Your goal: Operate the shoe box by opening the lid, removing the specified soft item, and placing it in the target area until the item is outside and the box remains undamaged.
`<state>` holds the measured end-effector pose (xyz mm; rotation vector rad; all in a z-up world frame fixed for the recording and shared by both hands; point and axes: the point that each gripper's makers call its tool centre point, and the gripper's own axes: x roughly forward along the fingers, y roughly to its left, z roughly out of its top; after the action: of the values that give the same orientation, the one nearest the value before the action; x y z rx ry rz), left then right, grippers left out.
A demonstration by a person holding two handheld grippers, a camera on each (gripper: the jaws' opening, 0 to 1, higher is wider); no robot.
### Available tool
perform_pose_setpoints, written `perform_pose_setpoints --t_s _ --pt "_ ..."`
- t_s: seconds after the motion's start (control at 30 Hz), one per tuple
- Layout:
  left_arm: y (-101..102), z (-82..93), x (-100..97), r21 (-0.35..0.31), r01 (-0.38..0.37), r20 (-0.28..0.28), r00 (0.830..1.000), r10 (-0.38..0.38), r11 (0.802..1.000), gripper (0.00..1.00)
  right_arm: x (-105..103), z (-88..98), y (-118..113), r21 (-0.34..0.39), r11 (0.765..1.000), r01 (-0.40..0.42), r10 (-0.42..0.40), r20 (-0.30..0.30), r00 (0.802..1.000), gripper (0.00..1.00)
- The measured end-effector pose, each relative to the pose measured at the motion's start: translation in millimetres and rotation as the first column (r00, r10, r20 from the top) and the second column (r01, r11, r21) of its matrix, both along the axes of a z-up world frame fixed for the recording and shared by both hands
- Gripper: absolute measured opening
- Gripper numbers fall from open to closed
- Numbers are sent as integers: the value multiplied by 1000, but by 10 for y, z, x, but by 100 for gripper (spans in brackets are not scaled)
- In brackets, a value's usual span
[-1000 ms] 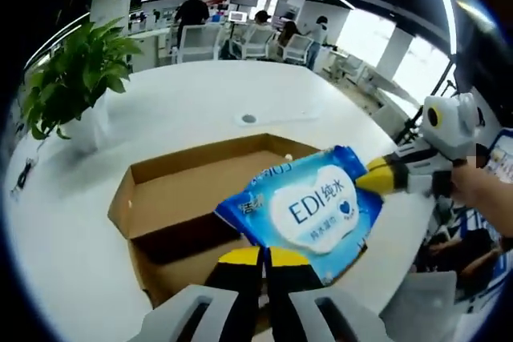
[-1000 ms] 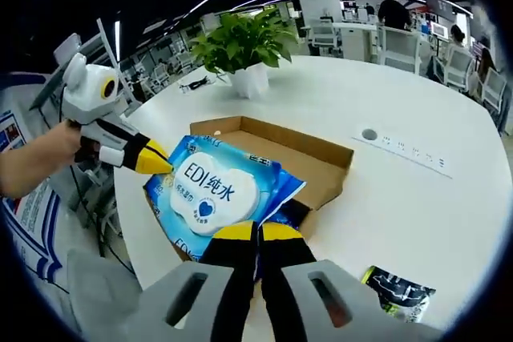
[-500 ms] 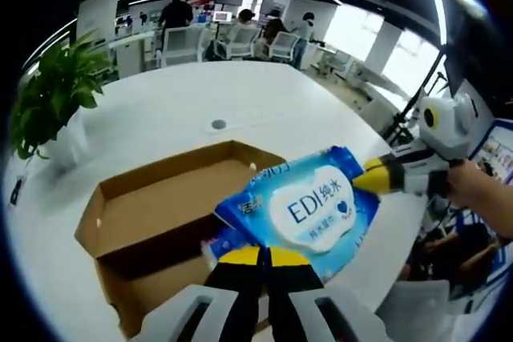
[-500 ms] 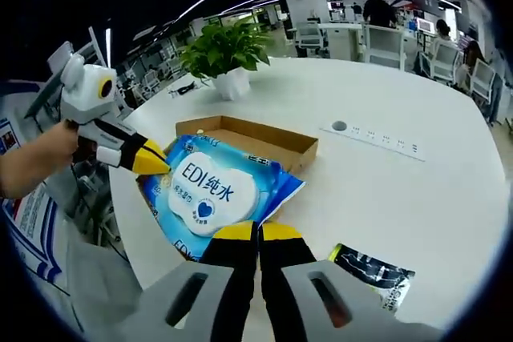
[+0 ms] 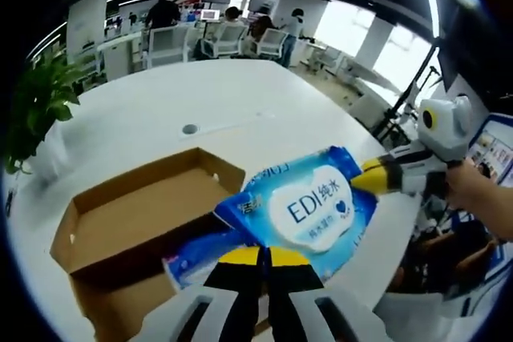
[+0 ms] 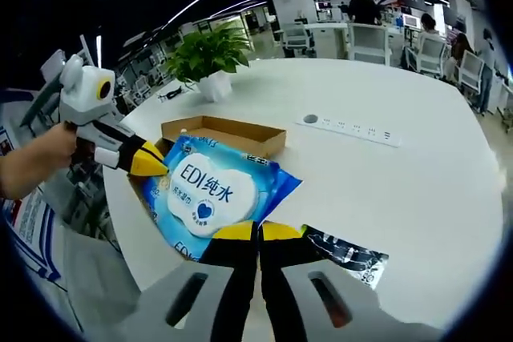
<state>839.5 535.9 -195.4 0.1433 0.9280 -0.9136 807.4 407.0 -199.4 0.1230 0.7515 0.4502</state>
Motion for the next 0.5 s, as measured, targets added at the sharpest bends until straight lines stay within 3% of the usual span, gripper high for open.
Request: perform_pose_setpoints --t_s 0.5 --pt "-708 -164 -148 -3 57 -30 998 -57 998 0 -200 -130 -674 -3 998 60 -60 -21 998 0"
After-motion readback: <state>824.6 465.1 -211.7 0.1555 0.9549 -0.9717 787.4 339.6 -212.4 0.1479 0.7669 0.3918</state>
